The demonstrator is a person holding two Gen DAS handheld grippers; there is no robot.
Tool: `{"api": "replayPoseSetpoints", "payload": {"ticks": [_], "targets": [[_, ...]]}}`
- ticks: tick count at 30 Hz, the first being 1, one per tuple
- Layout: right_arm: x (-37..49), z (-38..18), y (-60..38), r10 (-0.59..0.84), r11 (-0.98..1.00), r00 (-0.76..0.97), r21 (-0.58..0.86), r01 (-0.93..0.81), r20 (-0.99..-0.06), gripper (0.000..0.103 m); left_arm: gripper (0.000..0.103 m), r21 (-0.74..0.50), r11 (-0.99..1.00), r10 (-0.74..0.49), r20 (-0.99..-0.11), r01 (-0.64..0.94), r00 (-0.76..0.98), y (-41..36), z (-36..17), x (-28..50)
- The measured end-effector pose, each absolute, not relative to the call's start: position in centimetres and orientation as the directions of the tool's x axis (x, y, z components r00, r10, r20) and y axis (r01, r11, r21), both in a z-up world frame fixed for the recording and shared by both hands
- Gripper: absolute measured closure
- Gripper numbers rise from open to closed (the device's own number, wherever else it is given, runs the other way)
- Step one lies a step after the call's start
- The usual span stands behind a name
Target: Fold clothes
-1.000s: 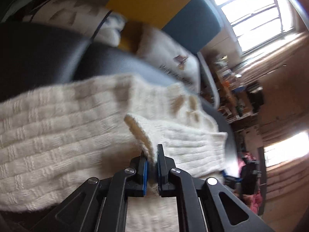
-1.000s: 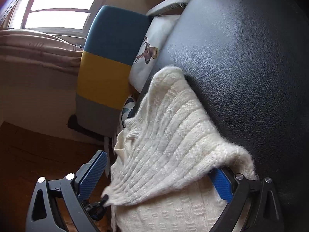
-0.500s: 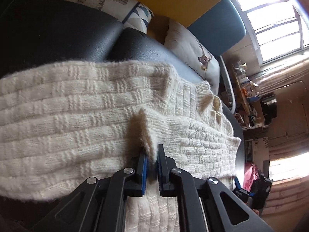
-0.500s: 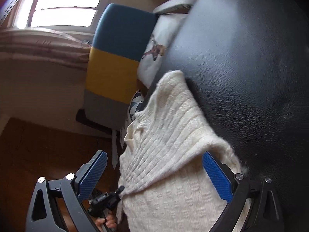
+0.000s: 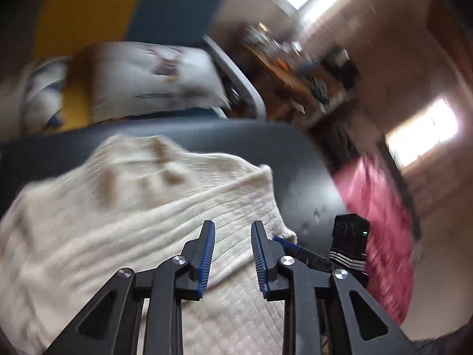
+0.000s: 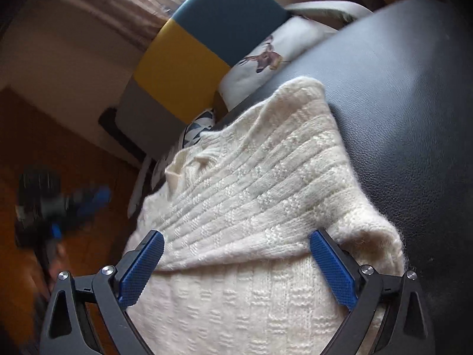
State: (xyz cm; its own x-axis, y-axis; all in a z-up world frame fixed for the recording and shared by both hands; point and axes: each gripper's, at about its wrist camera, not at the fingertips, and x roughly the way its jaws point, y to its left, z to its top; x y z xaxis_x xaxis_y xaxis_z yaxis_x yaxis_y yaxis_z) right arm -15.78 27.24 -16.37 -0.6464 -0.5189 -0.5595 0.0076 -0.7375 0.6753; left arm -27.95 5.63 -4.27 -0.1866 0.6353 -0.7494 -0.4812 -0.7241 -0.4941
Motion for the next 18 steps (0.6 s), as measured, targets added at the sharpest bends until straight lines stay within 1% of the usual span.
{"api": "replayPoseSetpoints", "payload": {"ticks": [2, 7, 10, 12, 18], "targets": [[-15.4, -16.5, 26.9, -0.518, -0.762, -0.648, 0.646, 0.053, -0.558, 0.002, 0.078, -0.459, -0.695, 0.61, -0.784, -0.553, -0.116, 10.3, -4.8, -29.8], [-14.7, -16.8, 26.9, -0.535, -0.765, -0.656, 0.636, 0.107, -0.533, 0.001, 0.078, -0.488, -0.619, 0.567, -0.82, -0.616, 0.08, 18.3, -8.3, -35.1], [-14.7, -17.0, 27.2, -0.555, -0.744, -0.659, 0.657, 0.121, -0.507, 0.0, 0.078, -0.495, -0.601, 0.546, -0.828, -0.627, 0.131, 20.2, -9.9, -37.1], [-14.6, -17.0, 27.3, -0.562, -0.737, -0.661, 0.664, 0.127, -0.497, 0.0, 0.078, -0.486, -0.6, 0.535, -0.834, -0.636, 0.133, 20.8, -10.5, -38.2], [-14.5, -17.0, 27.1, -0.566, -0.733, -0.665, 0.667, 0.135, -0.487, 0.0, 0.078, -0.579, -0.54, 0.583, -0.781, -0.61, 0.225, 21.8, -11.9, -40.7]]}}
